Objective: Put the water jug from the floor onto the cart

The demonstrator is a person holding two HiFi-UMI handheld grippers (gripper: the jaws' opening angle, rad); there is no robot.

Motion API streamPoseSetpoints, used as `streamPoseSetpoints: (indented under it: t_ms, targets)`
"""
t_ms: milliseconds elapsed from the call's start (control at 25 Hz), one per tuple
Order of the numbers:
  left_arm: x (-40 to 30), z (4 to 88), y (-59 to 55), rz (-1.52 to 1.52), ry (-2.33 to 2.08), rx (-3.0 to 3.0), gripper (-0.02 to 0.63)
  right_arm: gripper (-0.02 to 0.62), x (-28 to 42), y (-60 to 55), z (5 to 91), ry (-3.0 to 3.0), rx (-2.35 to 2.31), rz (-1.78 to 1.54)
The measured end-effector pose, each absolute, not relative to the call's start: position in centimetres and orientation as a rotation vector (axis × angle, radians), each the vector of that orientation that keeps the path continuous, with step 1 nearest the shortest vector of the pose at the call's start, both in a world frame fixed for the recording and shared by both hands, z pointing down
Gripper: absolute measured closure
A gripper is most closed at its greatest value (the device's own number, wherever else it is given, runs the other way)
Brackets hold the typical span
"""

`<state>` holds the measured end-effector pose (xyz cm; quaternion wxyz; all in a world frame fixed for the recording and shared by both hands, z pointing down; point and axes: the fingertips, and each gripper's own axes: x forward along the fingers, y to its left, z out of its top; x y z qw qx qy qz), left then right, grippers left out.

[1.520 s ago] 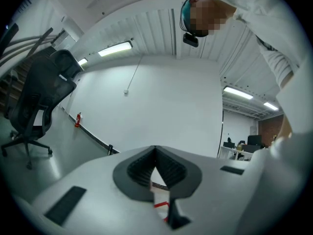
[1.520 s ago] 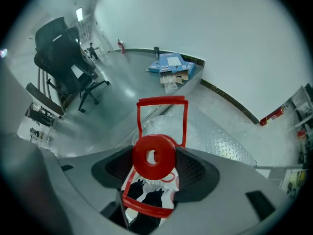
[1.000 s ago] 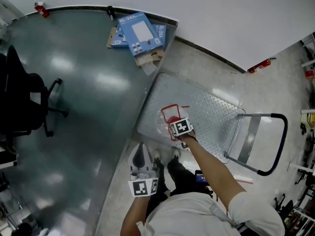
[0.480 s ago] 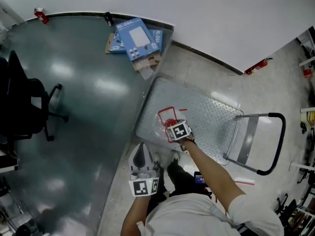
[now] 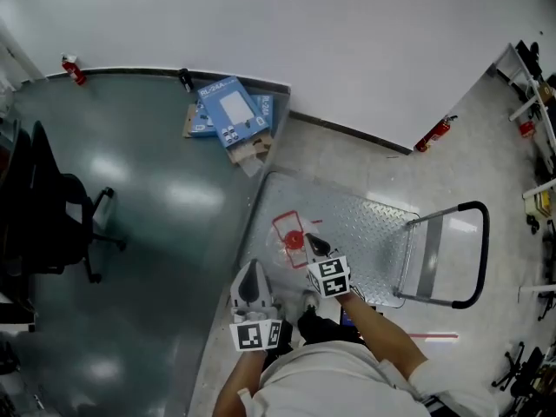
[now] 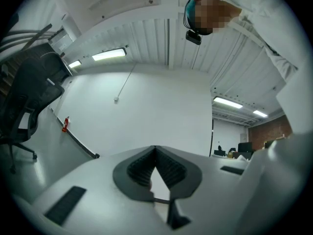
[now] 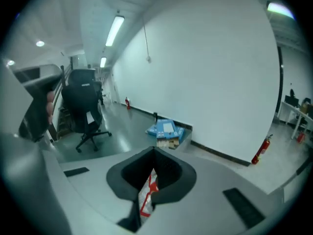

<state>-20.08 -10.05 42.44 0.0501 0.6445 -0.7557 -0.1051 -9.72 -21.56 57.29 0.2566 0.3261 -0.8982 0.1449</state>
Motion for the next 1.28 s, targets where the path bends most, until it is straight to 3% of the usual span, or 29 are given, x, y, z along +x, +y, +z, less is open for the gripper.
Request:
streamPoseSetpoints:
  t_ms: [320,1280]
  targets:
    - [-18.0,38.7,-8.4,-0.325,-2.266,2.085,0.603,0.583,-7.1,-16.2,43.5,-2.841,1.018,0.137]
    - [-15.9,37.7,-6.2,-0.349,-2.207,2.166,0.603,0.583,-3.9,-11.6,42.7,-2.835,1.040,0.107]
